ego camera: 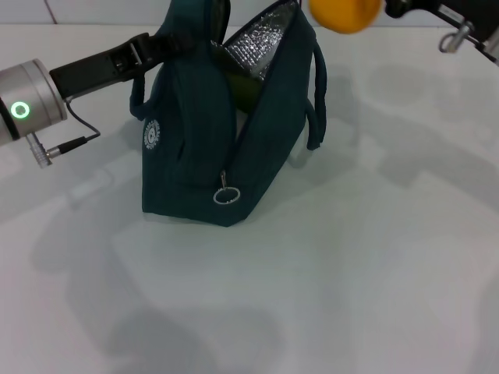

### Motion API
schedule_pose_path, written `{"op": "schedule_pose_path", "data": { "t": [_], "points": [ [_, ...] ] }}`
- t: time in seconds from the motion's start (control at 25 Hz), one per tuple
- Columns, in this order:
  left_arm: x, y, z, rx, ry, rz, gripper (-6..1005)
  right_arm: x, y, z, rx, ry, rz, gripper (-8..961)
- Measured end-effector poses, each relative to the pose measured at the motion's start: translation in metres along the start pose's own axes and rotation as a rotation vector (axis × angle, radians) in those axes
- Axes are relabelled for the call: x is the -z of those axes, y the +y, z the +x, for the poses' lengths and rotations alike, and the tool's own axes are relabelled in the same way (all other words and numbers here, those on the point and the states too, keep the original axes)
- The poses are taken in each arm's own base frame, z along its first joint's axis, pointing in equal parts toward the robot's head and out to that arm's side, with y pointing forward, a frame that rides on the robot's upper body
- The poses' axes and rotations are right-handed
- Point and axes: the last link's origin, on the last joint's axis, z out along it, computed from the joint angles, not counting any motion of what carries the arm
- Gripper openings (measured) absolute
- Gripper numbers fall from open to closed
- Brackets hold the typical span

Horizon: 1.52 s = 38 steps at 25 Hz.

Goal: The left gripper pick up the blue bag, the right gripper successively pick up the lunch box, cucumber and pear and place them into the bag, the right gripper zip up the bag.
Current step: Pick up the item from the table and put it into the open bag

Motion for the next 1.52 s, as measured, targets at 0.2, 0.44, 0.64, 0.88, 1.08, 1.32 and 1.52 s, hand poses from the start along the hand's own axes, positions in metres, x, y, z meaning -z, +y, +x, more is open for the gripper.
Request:
{"op": "schedule_pose_path", "data": {
  "t": [0.2,0.44,0.64,0.88,1.08,1.32,1.52],
  "points": [
    [-0.003,0.002,0.000,-0.008,-0.001,-0.007,67,-0.023,0.004,-0.011,0.027,-0.021,-0.067,36],
    [-0.004,0.002,0.000,-0.007,-0.001,-0.008,67,-0.047,0.013,-0.018,0.047,-0.025,-0.134,49],
    [-0.004,0.002,0.000,-0.007,-0.001,-0.009,67,-0.060,0.022,-0.013,0.067,0.022,-0.161,60],
    [-0.004,0.002,-0.001,-0.013,-0.001,-0.007,66,-0.075,0.036,-0.001,0.113,0.097,-0.189,73],
    [-0.005,0.002,-0.001,-0.019,-0.001,-0.009,66,-0.080,0.041,0.005,0.119,0.136,-0.181,85],
    [-0.004,0.002,-0.002,-0.020,-0.001,-0.008,66,-0.078,0.043,0.008,0.112,0.147,-0.179,98],
    [-0.003,0.001,-0.003,-0.017,0.000,-0.004,66,-0.070,0.043,0.007,0.105,0.128,-0.169,109]
  ]
}}
